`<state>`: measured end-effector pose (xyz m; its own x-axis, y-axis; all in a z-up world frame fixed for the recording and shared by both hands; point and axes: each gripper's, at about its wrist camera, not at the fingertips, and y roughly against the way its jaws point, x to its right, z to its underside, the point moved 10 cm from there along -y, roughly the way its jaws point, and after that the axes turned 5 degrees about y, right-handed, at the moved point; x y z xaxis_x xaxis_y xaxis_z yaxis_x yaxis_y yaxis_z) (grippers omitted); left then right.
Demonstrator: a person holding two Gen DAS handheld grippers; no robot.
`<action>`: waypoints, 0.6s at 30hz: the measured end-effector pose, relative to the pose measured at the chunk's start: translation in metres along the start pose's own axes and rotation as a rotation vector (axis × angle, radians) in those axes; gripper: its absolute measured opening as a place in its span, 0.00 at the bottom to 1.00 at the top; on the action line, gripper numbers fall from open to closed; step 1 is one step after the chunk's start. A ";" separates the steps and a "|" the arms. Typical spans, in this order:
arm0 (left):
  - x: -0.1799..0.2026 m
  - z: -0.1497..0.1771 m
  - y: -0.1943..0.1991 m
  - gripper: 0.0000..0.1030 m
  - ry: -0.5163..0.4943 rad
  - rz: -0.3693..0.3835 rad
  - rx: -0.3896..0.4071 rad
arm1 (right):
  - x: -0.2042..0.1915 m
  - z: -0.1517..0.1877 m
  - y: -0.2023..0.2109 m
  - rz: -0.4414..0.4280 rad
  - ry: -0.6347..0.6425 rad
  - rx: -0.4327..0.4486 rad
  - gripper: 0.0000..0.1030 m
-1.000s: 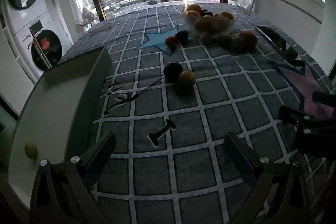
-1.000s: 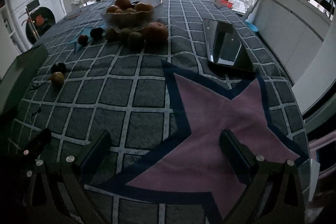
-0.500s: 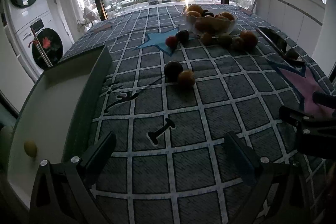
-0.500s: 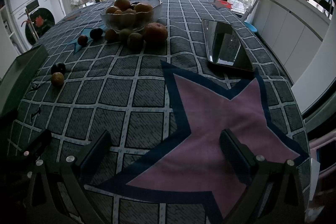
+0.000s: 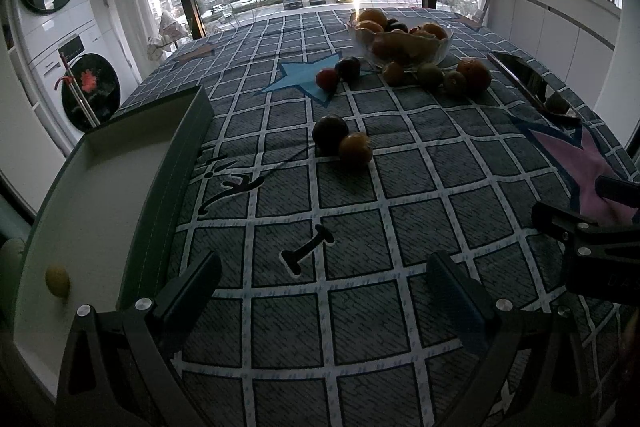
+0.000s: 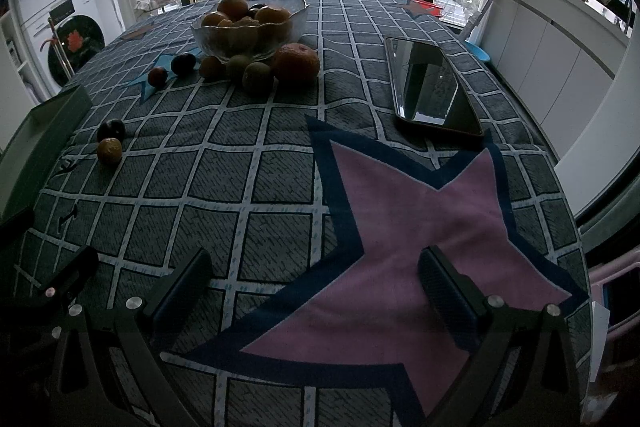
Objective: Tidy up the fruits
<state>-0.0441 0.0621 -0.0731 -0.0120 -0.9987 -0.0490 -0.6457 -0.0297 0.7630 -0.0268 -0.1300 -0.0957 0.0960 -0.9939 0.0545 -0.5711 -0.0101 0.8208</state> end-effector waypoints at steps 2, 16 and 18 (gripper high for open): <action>0.000 0.000 0.000 1.00 0.000 0.000 0.000 | 0.000 0.000 0.000 0.000 0.000 0.000 0.99; -0.001 0.000 0.000 1.00 0.005 0.007 -0.003 | 0.000 0.000 0.000 0.001 0.000 0.000 1.00; 0.000 0.001 0.000 1.00 0.003 0.013 -0.004 | 0.000 0.000 0.000 0.001 0.001 -0.001 1.00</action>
<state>-0.0443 0.0617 -0.0737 -0.0182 -0.9991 -0.0372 -0.6426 -0.0168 0.7660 -0.0270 -0.1300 -0.0959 0.0962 -0.9938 0.0560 -0.5707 -0.0090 0.8211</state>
